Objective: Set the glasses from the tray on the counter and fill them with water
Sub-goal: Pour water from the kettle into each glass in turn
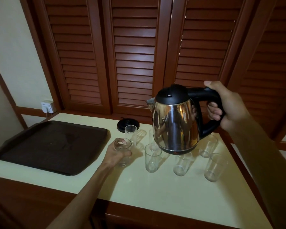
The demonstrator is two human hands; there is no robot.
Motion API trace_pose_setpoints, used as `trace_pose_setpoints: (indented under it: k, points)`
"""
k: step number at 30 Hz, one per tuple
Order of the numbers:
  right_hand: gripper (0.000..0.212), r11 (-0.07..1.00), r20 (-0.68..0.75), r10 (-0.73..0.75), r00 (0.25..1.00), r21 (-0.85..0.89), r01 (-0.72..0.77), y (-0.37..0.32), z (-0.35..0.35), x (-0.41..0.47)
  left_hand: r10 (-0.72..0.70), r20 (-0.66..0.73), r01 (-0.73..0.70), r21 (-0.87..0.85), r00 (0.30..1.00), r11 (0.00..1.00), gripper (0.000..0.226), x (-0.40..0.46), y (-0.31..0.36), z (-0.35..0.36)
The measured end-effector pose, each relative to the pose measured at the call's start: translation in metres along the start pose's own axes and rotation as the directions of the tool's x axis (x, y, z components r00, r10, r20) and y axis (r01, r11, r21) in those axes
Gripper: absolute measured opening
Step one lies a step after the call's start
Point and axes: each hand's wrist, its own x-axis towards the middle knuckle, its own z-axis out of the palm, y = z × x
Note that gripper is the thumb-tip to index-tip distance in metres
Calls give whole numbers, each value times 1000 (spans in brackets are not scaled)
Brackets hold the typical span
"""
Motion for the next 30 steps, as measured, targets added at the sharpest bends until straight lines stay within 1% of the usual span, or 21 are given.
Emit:
trace_pose_setpoints:
  k: [2, 3, 5, 6, 11, 13, 14, 16, 19, 21, 22, 23, 24, 26, 28, 29, 30]
  points:
    - [21, 1000, -4, -3, 1000, -11, 3, 1, -1, -1, 19, -16, -19, 21, 1000, 1000, 42, 1, -7, -2]
    - [24, 1000, -3, 1, 1000, -17, -1, 1, -2, -2, 27, -26, -26, 28, 999, 999, 41, 2, -9, -2]
    - [39, 999, -4, 13, 1000, -43, -13, 2, -4, -3, 50, -23, -49, 36, 998, 998, 41, 2, -11, -2]
    - [42, 999, -8, 16, 1000, -47, -16, 3, -6, -2, 63, -14, -62, 36, 998, 997, 41, 2, -12, -2]
    - [36, 1000, -12, 17, 1000, -24, -17, 6, -11, -4, 91, 17, -92, 68, 996, 993, 44, 6, -17, -1]
    - [24, 1000, -7, 13, 1000, -8, -13, 7, -13, -5, 95, 20, -96, 76, 995, 993, 45, 7, -18, 0]
    - [24, 1000, -8, 11, 1000, -2, -11, 8, -14, -5, 87, 24, -89, 79, 996, 993, 46, 8, -19, 0]
    - [25, 1000, -14, 8, 1000, -17, -8, 8, -15, -8, 92, 38, -94, 76, 995, 993, 54, 6, -17, -1]
    - [31, 1000, -24, 10, 1000, -16, -10, 7, -17, -13, 104, 24, -105, 30, 994, 994, 84, 3, -13, -4]
    - [38, 999, -39, 18, 999, -28, -20, 5, -19, -16, 120, 14, -119, -22, 993, 993, 89, -5, -3, -4]
    - [45, 999, -40, 24, 999, -38, -25, 4, -21, -17, 141, -10, -141, -29, 990, 990, 92, -9, 3, -3]
    - [50, 998, -41, 31, 999, -53, -33, 2, -23, -18, 192, -40, -193, -17, 980, 981, 98, -12, 8, -3]
    - [52, 997, -42, 33, 999, -63, -36, 1, -24, -20, 258, -68, -258, 17, 964, 966, 102, -16, 15, -3]
    - [52, 997, -45, 40, 998, -63, -43, -1, -28, -21, 390, -100, -381, 100, 915, 919, 101, -30, 33, 2]
    - [44, 998, -51, 38, 998, -54, -41, -3, -30, -23, 504, -72, -484, 188, 861, 854, 96, -43, 52, 15]
    - [36, 999, -53, 31, 998, -40, -33, -4, -30, -24, 547, -37, -527, 222, 836, 820, 96, -48, 60, 23]
    - [35, 999, -57, 20, 998, -30, -22, -4, -32, -24, 575, 13, -561, 237, 818, 793, 95, -53, 67, 32]
